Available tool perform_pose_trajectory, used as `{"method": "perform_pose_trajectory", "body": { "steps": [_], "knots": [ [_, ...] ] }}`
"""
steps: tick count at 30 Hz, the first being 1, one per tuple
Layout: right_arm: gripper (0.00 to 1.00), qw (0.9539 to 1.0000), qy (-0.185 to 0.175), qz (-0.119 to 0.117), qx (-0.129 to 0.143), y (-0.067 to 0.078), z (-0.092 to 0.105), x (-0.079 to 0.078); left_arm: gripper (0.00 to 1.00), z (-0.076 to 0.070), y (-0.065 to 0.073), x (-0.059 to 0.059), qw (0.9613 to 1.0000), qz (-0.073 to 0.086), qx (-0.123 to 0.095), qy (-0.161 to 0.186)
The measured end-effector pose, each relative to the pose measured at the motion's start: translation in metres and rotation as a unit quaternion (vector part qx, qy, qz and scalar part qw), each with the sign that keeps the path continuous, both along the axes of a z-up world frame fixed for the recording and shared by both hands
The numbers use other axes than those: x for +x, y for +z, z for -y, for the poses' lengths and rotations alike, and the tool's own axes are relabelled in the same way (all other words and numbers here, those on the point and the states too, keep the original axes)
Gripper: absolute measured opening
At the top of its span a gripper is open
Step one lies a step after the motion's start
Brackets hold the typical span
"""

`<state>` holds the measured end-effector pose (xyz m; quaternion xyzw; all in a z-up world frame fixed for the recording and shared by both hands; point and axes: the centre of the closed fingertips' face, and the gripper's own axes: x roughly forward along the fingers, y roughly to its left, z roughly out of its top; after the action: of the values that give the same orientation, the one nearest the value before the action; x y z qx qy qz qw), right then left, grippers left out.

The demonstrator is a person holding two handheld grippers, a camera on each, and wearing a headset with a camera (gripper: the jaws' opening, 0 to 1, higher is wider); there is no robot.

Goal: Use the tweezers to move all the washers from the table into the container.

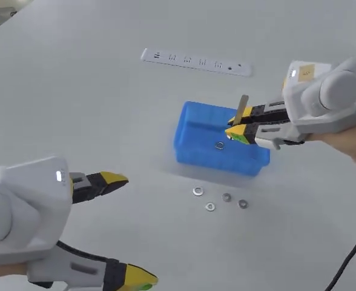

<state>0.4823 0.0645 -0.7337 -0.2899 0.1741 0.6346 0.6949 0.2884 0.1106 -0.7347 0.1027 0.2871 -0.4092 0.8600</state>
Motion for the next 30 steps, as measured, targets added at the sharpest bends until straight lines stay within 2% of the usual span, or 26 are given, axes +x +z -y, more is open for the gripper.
{"method": "perform_pose_trajectory", "body": {
  "steps": [6,10,13,17,30],
  "knots": [
    [0.09,0.9997,-0.015,-0.018,-0.005,-0.016,0.001,0.003,0.95,0.002,-0.003,0.004,0.9999,-0.01,0.0,-0.002],
    [0.09,0.9995,-0.017,-0.021,-0.016,-0.025,0.002,0.003,0.97,0.0,-0.003,0.007,1.0,-0.007,0.005,0.0],
    [0.1,0.9994,-0.019,-0.024,-0.016,-0.026,0.002,0.004,0.98,0.0,-0.002,0.008,1.0,-0.003,0.003,0.004],
    [0.1,0.9993,-0.022,-0.023,-0.019,-0.029,0.001,0.006,0.99,-0.003,-0.006,0.004,0.9999,-0.008,0.013,0.004],
    [0.1,0.9988,-0.031,-0.029,-0.024,-0.03,0.002,0.007,0.99,-0.004,-0.005,0.001,0.9999,-0.007,0.008,0.012]
  ]
}}
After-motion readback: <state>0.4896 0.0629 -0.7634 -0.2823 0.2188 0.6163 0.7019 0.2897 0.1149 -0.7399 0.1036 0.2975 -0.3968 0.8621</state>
